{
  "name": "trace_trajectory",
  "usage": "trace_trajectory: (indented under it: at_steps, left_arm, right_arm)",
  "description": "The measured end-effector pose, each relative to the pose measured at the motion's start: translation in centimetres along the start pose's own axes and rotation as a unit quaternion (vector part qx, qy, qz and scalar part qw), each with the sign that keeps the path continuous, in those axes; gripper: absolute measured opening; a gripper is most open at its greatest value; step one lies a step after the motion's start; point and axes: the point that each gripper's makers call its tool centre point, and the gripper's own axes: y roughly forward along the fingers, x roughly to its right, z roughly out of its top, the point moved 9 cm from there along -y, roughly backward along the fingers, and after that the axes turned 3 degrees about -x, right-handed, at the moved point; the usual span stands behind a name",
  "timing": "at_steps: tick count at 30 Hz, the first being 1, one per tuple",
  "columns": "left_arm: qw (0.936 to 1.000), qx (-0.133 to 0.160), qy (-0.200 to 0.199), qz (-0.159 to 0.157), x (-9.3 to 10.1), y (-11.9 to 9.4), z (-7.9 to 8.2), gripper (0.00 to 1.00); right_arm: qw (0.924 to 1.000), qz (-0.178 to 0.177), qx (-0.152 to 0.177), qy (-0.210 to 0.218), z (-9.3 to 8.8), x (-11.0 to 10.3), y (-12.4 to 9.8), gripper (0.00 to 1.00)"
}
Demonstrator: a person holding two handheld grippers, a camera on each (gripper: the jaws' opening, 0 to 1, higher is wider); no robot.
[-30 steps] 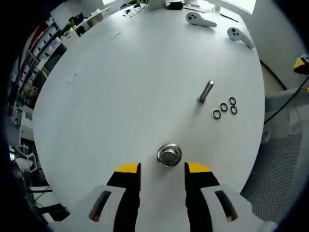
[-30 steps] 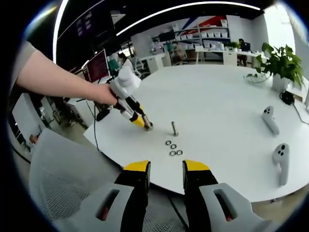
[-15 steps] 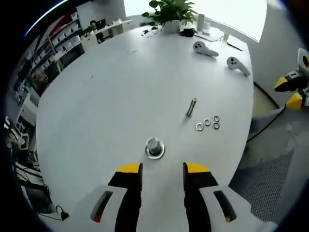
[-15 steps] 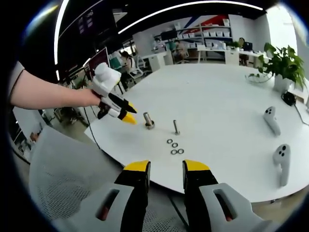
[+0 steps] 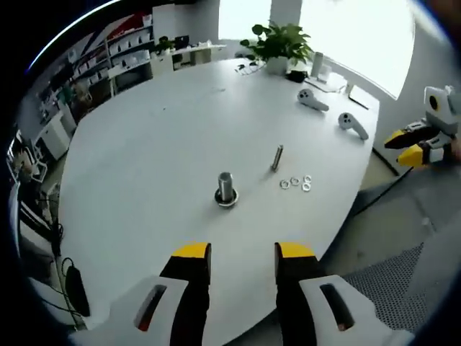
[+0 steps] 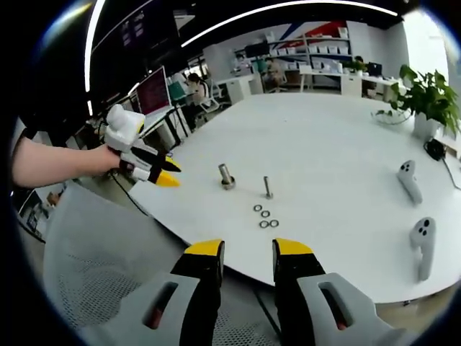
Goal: Place the washer onto the threaded stud by aligning its center hole with the stud, sliding it down to the base, and recovering from edge contact or off-axis alignment until the washer reaches the visible bottom stop.
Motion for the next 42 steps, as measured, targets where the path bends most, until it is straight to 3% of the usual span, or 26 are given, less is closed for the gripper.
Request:
trace_trajectory:
  at_steps: [8,10,12,15,20,26,34,37,39,42]
  left_arm:
    - [0.9997,0.005,-0.022,0.012,0.1,-3.2,-2.9,0.35]
    - [0.9992,-0.002,-0.038,0.012,0.0,-3.9,-2.7,0.36]
    - [0.9992,0.026,-0.027,0.013,0.2,-4.8,-2.0,0.37]
    - [0.9989,0.029,-0.035,0.012,0.5,-5.8,-1.8,0.37]
    - [0.9961,0.067,-0.057,0.014,1.5,-7.3,-2.1,0.36]
    - [0.9921,0.091,-0.084,0.021,2.0,-8.1,-3.1,0.36]
    - [0.9871,0.122,-0.091,0.049,3.0,-8.6,-4.3,0.33]
    - [0.9805,0.149,-0.11,0.066,2.7,-9.1,-4.1,0.28]
    - [0.9763,0.164,-0.126,0.063,2.4,-9.3,-4.1,0.29]
    - [0.9785,0.157,-0.126,0.047,2.5,-8.9,-4.3,0.33]
  right_arm:
    - [1.0,0.005,-0.001,-0.003,0.0,-0.1,0.0,0.29]
    - [0.9999,0.008,-0.004,-0.007,0.0,-0.3,0.1,0.29]
    - [0.9999,0.005,-0.008,-0.008,-0.1,-0.2,0.1,0.29]
    - [1.0,0.006,-0.005,-0.005,0.0,-0.2,0.1,0.29]
    - [0.9999,0.01,-0.006,-0.008,-0.1,-0.3,0.1,0.29]
    - [0.9998,0.015,-0.009,-0.011,-0.1,-0.4,0.2,0.29]
    - [0.9996,0.019,-0.01,-0.016,-0.1,-0.5,0.3,0.29]
    - [0.9996,0.02,-0.014,-0.016,-0.2,-0.6,0.3,0.29]
    - [0.9995,0.021,-0.016,-0.017,-0.2,-0.6,0.3,0.29]
    - [0.9995,0.023,-0.016,-0.017,-0.2,-0.8,0.4,0.29]
